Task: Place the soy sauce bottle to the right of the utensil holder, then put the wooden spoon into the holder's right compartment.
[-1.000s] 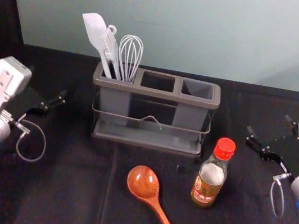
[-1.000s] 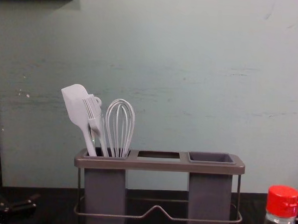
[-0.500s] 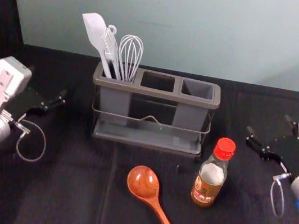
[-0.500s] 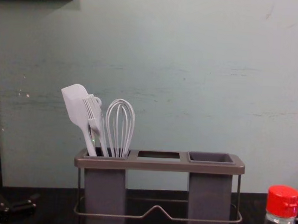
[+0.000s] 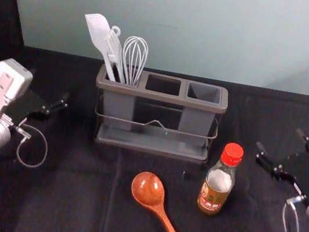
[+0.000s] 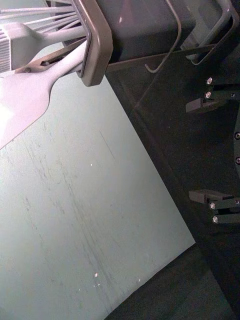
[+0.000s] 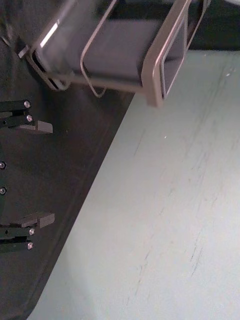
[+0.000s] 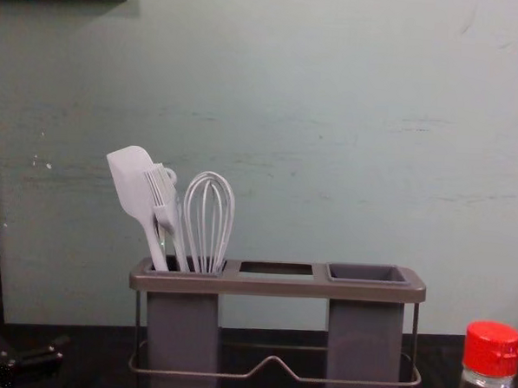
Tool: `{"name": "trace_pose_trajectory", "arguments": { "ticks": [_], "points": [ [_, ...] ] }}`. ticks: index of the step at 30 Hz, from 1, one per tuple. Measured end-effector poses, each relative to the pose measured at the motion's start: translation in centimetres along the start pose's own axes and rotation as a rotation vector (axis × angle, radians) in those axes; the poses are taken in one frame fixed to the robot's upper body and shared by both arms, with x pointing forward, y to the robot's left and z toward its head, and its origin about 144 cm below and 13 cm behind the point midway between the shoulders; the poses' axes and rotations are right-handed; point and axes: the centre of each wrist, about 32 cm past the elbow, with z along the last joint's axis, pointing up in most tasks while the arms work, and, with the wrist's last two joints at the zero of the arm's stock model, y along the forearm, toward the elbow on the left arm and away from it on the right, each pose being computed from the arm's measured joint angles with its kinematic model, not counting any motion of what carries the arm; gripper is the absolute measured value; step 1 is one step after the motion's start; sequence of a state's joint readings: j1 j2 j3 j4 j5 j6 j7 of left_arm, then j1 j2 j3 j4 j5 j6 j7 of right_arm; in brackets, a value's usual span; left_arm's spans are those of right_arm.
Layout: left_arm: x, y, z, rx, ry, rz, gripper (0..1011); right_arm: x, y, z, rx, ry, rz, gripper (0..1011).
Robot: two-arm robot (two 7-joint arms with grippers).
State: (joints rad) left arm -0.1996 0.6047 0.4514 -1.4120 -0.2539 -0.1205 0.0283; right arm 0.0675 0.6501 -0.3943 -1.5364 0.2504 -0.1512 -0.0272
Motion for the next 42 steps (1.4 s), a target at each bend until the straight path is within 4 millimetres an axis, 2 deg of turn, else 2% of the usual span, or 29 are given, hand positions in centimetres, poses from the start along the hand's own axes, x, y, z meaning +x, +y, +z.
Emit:
{"name": "trace_pose_trajectory", "arguments": {
  "ticks": [12,20,28,42],
  "points": [
    [0.0,0.0,0.0,0.000,0.000,0.000,1005,0.5,-4.7,1.3,0.064,0.086,0.057,1004],
    [0.0,0.0,0.0,0.000,0.000,0.000,1005,0.9,-6.4,2.5,0.128,0.178,0.099,1004],
    [0.0,0.0,0.0,0.000,0.000,0.000,1005,0.3,-6.7,3.6,0.216,0.247,0.137,1004],
    [0.0,0.0,0.0,0.000,0.000,0.000,1005,-2.1,-5.0,4.7,0.278,0.307,0.266,1004]
  ]
}}
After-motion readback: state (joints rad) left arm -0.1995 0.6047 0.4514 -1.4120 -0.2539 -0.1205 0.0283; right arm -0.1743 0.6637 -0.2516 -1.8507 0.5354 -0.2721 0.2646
